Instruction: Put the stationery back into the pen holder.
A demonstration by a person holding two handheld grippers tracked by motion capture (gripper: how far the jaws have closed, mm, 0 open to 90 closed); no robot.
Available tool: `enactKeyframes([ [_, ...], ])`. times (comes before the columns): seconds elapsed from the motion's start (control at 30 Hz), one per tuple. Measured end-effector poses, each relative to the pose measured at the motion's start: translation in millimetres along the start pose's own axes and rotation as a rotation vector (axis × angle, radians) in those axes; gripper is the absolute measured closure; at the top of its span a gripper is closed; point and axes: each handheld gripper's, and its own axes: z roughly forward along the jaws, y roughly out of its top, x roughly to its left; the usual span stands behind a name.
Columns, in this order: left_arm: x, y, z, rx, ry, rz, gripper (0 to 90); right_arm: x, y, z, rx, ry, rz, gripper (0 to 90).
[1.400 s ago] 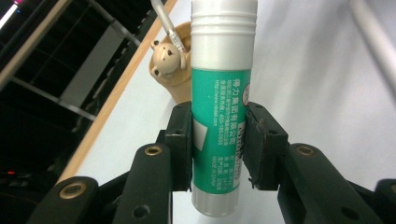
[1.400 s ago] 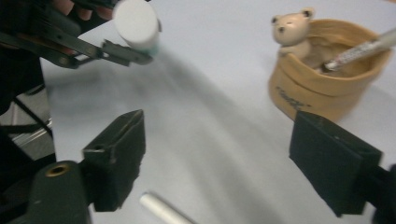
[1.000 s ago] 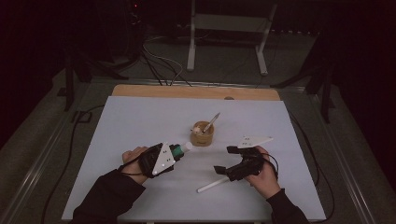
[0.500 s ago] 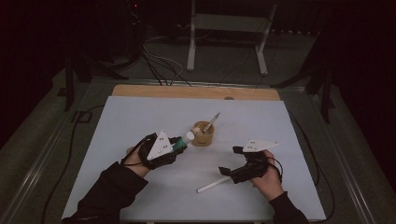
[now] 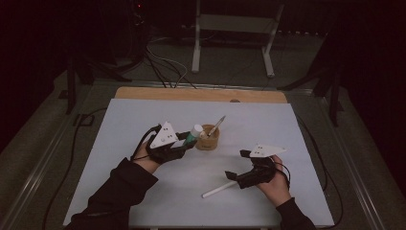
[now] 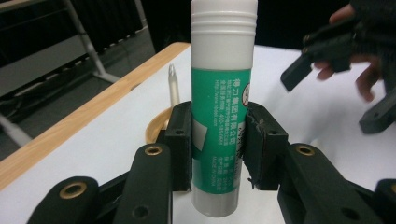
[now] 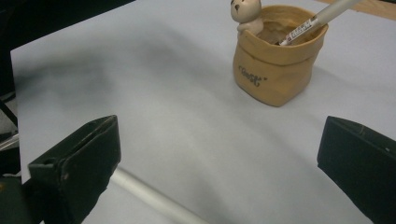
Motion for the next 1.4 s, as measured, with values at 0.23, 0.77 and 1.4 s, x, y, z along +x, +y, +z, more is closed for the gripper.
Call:
enactKeyframes([
  [0.23,4.1,8.6,10.2,-0.022,-0.02,-0.045,66.9,-0.1,-0.3,-0.4,-0.004,-0.003,0.0,0.0],
  [0.77,17.3,17.6,41.6,-0.066,-0.081,-0.164,66.8,-1.7,0.3,-3.4,-0.021,-0.008,0.004,0.0],
  [1.4,27.9,18.3,87.9,-0.098,-0.123,-0.254,66.8,-2.3,1.2,-5.7,-0.029,0.001,0.009,0.0],
])
